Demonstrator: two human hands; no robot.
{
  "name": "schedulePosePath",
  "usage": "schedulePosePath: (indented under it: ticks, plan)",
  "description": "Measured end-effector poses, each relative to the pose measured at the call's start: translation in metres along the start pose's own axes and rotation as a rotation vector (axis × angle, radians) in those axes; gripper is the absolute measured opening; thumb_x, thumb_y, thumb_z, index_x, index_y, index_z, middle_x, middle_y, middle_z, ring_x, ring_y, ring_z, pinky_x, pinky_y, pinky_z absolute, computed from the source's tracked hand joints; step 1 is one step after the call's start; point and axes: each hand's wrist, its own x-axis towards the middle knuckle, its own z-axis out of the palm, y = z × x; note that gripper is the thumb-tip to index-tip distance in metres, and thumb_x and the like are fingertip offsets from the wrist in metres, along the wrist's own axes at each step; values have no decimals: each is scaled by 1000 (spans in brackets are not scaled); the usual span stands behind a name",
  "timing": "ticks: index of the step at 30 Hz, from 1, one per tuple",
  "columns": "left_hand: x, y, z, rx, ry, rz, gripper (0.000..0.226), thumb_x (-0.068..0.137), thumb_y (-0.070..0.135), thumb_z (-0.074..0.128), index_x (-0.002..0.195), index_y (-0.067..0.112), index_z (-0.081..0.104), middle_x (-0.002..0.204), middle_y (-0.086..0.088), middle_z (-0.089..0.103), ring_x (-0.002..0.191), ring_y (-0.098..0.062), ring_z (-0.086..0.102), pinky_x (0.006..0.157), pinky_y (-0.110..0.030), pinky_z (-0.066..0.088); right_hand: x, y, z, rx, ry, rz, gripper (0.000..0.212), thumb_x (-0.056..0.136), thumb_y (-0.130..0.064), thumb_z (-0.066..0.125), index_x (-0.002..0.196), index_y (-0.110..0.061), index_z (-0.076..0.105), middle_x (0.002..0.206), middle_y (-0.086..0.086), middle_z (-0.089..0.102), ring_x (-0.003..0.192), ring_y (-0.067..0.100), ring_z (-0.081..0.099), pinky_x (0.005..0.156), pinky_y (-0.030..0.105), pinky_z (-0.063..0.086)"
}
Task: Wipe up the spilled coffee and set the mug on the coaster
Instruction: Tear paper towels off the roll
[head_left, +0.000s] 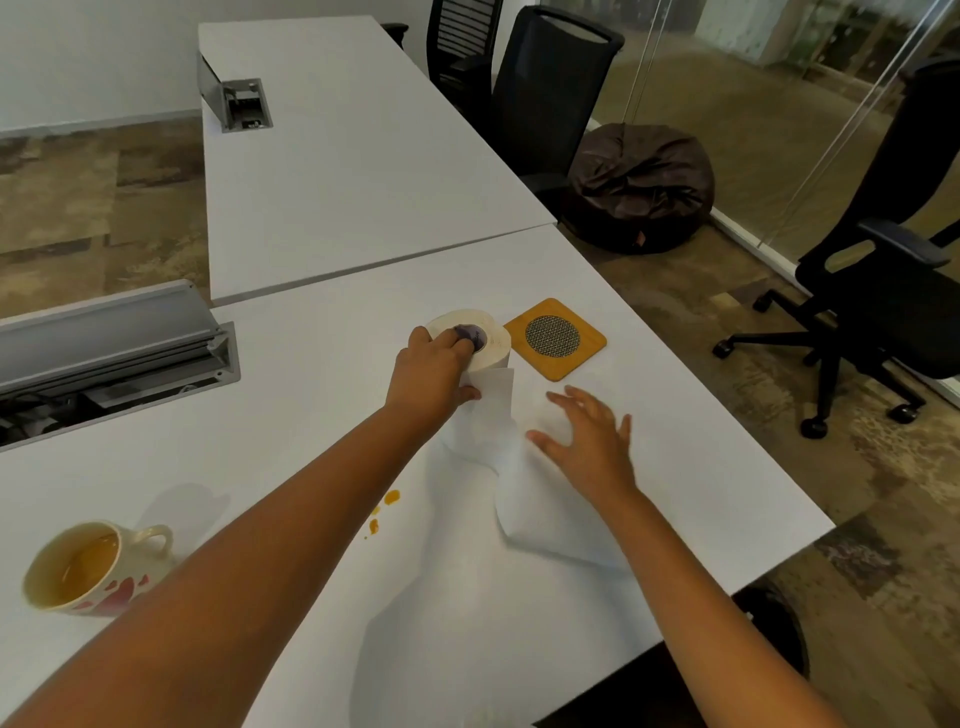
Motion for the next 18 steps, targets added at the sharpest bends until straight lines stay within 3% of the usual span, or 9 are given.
schedulePosePath:
  ticks: [3, 7, 14, 16, 18]
  plan:
    - [-2, -1, 0, 5, 10, 6, 57, 78, 34, 69, 128, 16, 48, 132, -4, 53, 111, -31, 44, 93, -40, 44, 10, -11, 23, -35, -203, 27, 61, 81, -58, 55, 133, -28, 45, 147, -1, 38, 139, 22, 29, 111, 63, 6]
    - [-3, -1, 1, 5, 13, 4, 57, 78, 34, 69, 128, 16, 48, 132, -5, 53, 111, -31, 44, 93, -41, 45, 14, -10, 42, 234, -166, 167, 42, 88, -47, 53, 115, -15, 61, 130, 5, 57, 125, 25, 48, 113, 60, 12]
    - [-1, -3, 2, 14, 12, 12, 58, 78, 35, 68, 129, 16, 47, 132, -5, 52, 111, -32, 44, 93, -40, 44, 13, 1, 47, 407, -205, 186, 38, 88, -43, 56, 111, -14, 64, 125, 4, 61, 120, 25, 52, 112, 57, 21]
    - [-1, -2, 2, 12, 15, 12, 58, 78, 35, 68, 128, 16, 47, 132, -5, 52, 111, -32, 44, 93, -40, 44, 12, 2, 50, 453, -221, 185, 37, 87, -41, 58, 111, -13, 64, 124, 5, 61, 117, 23, 53, 110, 51, 30]
    - [-1, -2, 2, 7, 16, 13, 57, 78, 35, 68, 128, 16, 48, 132, -5, 53, 111, -32, 44, 93, -40, 45, 11, 2, 49, 528, -261, 198, 35, 88, -38, 58, 110, -11, 64, 117, 5, 64, 109, 20, 56, 98, 33, 42]
